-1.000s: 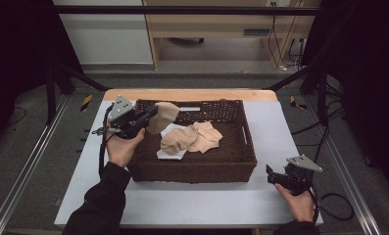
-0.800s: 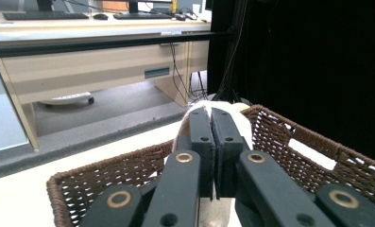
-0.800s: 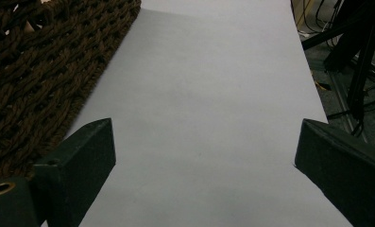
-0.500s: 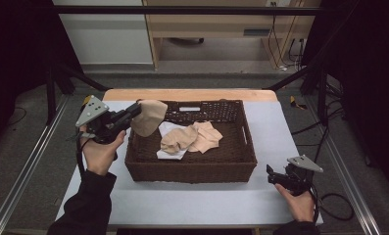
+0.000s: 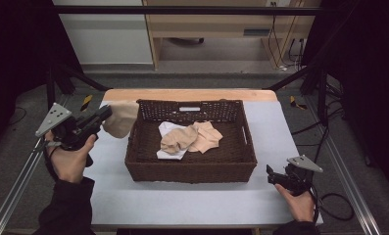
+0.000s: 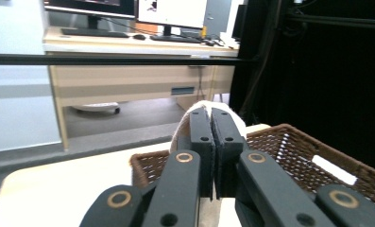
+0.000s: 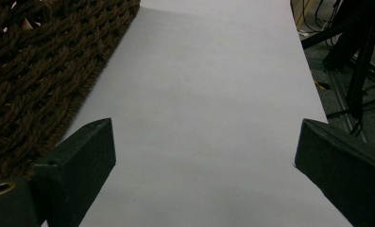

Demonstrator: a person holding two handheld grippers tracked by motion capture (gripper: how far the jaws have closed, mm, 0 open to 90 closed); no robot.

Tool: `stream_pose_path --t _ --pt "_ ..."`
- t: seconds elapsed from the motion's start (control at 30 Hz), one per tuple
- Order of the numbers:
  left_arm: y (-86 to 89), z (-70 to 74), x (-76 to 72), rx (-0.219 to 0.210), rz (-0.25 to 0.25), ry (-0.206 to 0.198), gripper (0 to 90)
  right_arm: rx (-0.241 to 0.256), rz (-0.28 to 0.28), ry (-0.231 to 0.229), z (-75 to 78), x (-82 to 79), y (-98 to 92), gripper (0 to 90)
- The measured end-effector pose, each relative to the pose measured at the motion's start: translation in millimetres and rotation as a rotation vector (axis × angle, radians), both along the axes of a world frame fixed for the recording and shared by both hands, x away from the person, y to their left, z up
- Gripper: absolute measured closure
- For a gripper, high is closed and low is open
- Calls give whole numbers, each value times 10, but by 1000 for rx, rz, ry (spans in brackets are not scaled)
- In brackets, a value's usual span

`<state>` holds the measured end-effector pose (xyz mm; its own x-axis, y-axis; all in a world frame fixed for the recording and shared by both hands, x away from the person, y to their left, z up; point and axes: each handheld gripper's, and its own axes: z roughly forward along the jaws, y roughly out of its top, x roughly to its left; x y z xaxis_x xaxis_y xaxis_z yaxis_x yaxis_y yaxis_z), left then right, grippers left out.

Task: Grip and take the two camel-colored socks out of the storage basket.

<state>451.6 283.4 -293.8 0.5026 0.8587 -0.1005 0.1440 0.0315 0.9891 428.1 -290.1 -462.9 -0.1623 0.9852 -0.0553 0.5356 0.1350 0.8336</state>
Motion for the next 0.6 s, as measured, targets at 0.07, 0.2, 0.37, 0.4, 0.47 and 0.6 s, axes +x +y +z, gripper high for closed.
stream_pose_path --t 0.07,0.2,0.37,0.4,0.47,0.6 --pt "123 -63 -33 3 31 6 879 0 -1 0 -1 0 0 62" --pt "252 -200 -45 5 54 39 879 -1 0 4 -2 0 2 62" --pt "378 -405 -43 35 91 87 879 -1 -1 5 -5 -4 2 63" --pt "401 -446 -41 44 98 99 879 -3 0 5 -6 -3 -1 63" --pt "429 -493 -37 49 104 114 879 -7 0 5 -11 -2 -2 63" --pt "475 -608 -26 63 119 150 879 -9 2 8 -15 -1 11 65"
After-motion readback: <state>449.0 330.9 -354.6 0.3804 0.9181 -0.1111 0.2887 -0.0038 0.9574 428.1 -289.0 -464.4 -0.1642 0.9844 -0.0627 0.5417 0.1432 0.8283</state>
